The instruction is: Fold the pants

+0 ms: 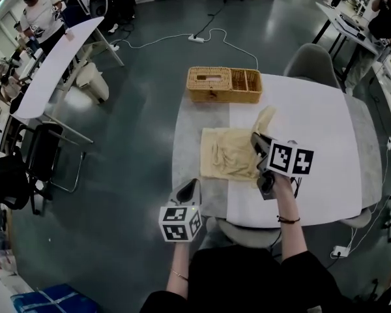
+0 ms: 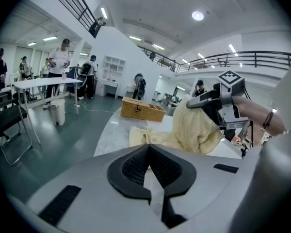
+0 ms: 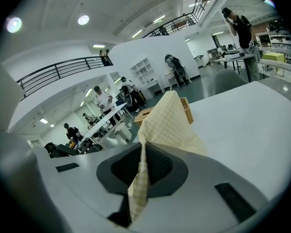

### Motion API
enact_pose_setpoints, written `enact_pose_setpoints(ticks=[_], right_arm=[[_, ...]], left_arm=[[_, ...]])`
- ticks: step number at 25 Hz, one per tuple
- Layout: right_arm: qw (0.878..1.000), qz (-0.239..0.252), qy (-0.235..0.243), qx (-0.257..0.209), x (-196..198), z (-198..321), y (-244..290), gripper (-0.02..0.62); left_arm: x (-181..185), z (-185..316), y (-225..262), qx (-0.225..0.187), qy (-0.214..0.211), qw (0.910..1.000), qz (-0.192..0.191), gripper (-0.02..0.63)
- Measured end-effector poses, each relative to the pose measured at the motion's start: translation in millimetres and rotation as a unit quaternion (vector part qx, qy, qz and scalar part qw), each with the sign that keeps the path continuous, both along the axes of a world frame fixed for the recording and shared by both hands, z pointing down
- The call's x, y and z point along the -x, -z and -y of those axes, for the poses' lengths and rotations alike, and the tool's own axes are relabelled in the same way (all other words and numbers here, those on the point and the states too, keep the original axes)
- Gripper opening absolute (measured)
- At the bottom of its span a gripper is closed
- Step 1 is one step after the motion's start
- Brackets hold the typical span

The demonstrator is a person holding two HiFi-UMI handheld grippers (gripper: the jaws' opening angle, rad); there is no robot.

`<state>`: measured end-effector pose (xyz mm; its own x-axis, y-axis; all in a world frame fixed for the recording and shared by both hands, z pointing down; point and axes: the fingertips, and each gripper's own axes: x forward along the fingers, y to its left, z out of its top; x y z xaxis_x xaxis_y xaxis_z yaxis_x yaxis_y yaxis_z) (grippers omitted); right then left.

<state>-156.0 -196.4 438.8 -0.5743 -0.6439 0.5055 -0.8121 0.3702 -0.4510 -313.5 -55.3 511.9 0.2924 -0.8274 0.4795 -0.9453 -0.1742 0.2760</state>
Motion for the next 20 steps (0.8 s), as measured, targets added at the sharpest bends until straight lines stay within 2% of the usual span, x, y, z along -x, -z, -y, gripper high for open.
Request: enact_pose_setpoints(ticks=[20], right_arm=[[0.996,-0.065,0.054,0.039,83,13,-58,0.028]], left_arm=[[43,6,-13,0.018,0.020,0.9996,-0.008,0.008]])
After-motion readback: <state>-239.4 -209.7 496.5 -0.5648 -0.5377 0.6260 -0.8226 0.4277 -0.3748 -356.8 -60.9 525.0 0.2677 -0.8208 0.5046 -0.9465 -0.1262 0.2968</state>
